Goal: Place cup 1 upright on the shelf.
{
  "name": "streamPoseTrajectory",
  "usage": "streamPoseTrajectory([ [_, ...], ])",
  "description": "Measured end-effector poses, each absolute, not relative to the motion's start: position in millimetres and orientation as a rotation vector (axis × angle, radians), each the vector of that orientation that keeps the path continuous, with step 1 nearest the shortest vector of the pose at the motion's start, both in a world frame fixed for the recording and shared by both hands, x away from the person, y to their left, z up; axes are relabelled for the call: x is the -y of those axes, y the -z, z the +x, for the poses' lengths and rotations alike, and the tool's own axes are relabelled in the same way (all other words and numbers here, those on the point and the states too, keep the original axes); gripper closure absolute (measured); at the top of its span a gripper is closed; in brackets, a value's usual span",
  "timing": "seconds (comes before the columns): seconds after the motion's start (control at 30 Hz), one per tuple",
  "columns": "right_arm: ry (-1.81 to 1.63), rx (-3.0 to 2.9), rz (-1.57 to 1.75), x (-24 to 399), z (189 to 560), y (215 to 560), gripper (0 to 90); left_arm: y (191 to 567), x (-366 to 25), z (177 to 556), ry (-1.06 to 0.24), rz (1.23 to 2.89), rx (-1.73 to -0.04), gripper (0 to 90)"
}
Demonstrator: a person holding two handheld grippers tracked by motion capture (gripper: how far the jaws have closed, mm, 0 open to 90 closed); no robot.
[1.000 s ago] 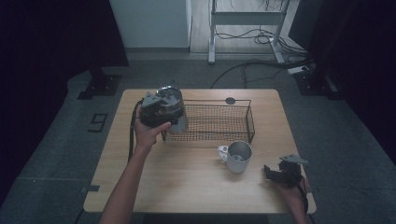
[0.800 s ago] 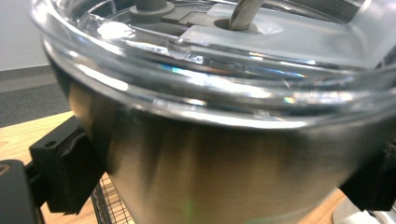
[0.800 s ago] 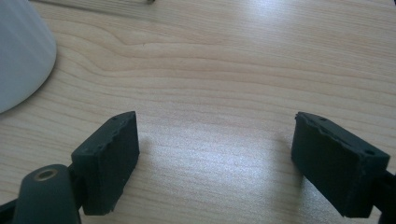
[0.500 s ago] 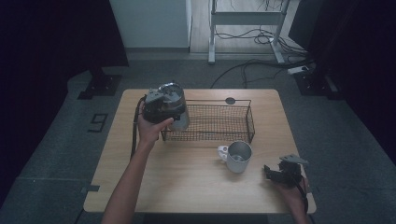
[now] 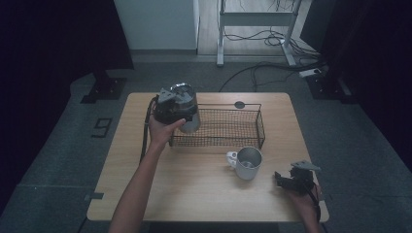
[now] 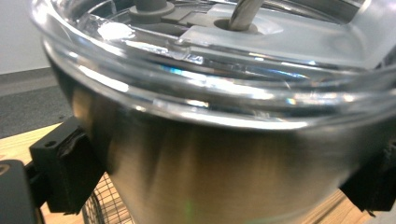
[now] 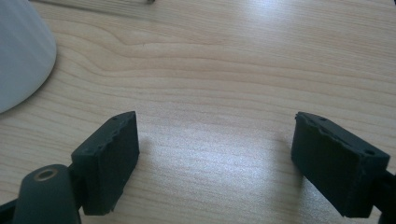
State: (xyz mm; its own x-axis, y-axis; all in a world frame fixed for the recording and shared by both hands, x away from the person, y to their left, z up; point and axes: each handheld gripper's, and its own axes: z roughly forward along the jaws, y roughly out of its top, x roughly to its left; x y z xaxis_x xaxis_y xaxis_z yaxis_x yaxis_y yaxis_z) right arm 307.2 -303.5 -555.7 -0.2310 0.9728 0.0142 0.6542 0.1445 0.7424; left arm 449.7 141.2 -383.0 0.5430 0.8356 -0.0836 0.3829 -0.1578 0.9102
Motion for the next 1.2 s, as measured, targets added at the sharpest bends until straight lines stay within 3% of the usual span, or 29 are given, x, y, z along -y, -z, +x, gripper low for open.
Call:
streamPoseTrajectory([
  [1.2,-0.88,-1.95,1.552,303,307,556,15.0,416,-126,482,-0.55,1.814,-1.107,4.1],
])
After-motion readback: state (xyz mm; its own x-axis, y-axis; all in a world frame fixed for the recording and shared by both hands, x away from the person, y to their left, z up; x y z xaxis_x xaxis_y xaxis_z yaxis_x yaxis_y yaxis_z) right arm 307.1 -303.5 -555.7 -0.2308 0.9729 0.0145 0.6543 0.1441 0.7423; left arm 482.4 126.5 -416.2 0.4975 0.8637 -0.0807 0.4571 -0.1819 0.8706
